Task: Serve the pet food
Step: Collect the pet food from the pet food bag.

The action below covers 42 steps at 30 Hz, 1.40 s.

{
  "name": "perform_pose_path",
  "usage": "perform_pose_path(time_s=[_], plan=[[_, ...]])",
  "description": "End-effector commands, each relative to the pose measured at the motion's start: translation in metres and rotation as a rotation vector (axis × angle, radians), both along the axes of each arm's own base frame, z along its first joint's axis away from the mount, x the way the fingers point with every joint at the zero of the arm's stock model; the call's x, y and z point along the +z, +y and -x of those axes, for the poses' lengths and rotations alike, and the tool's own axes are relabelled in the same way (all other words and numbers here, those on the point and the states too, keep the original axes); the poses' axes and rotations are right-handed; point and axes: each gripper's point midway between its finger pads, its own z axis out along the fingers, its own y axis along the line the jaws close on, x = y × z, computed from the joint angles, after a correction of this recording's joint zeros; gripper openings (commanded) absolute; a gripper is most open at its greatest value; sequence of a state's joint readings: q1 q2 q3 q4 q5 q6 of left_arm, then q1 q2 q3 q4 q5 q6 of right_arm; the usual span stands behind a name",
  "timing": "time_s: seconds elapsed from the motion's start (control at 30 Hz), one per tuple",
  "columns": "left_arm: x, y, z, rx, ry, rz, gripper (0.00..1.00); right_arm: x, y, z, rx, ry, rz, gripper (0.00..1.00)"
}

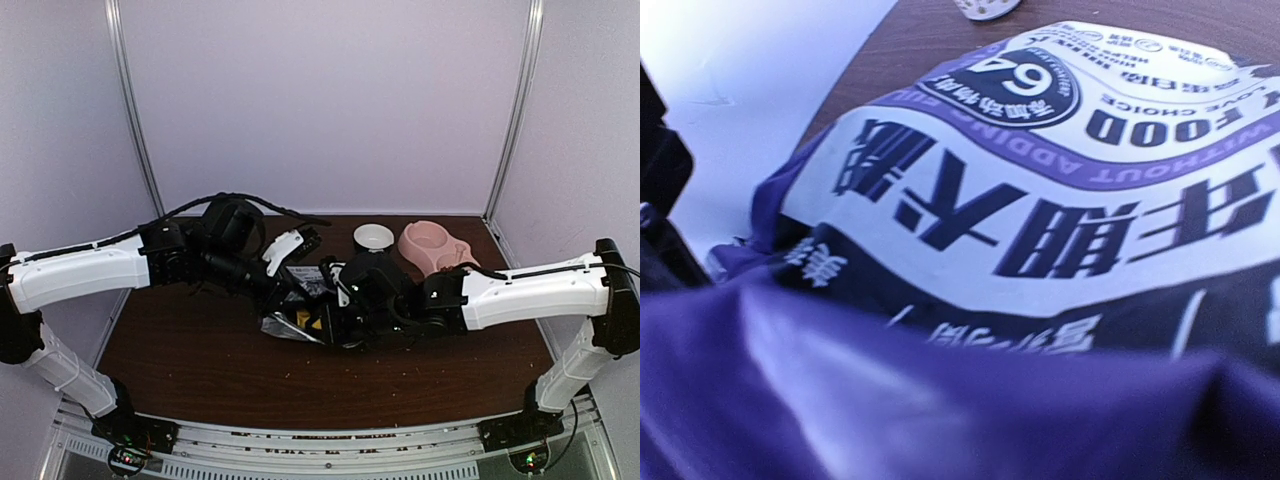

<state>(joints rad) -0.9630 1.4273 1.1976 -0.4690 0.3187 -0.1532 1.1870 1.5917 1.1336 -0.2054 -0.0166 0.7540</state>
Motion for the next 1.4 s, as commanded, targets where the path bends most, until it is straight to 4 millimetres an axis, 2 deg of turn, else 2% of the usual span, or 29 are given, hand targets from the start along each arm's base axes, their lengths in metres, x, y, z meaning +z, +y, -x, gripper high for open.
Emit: perform_pose_path(time_s=[0.0,0.13,0.33,0.6,0.87,0.97,1.17,1.37], plan=[[0.040,-0.020,0.004,-0.058,-0.055,0.150,0.00,0.045,0.026,0.031,0.171,0.086,-0.252,0.00],[0.040,-0.019,0.004,-0.053,-0.060,0.151,0.00,0.064,0.018,0.032,0.173,0.106,-0.332,0.00],[0.046,-0.014,0.001,-0.034,-0.089,0.152,0.00,0.076,-0.001,0.032,0.138,0.108,-0.363,0.00],[0.058,-0.004,-0.005,0.011,-0.148,0.156,0.00,0.075,-0.032,0.020,0.001,0.179,-0.451,0.00],[0.058,0.005,-0.018,0.086,-0.181,0.119,0.00,0.081,-0.062,0.016,-0.126,0.235,-0.623,0.00],[0.057,0.007,-0.020,0.100,-0.181,0.116,0.00,0.077,-0.076,0.013,-0.171,0.233,-0.639,0.00],[0.058,0.009,-0.024,0.121,-0.192,0.113,0.00,0.081,-0.095,0.011,-0.214,0.242,-0.727,0.00],[0.063,0.020,-0.035,0.186,-0.211,0.121,0.00,0.084,-0.115,0.012,-0.242,0.253,-0.803,0.00]])
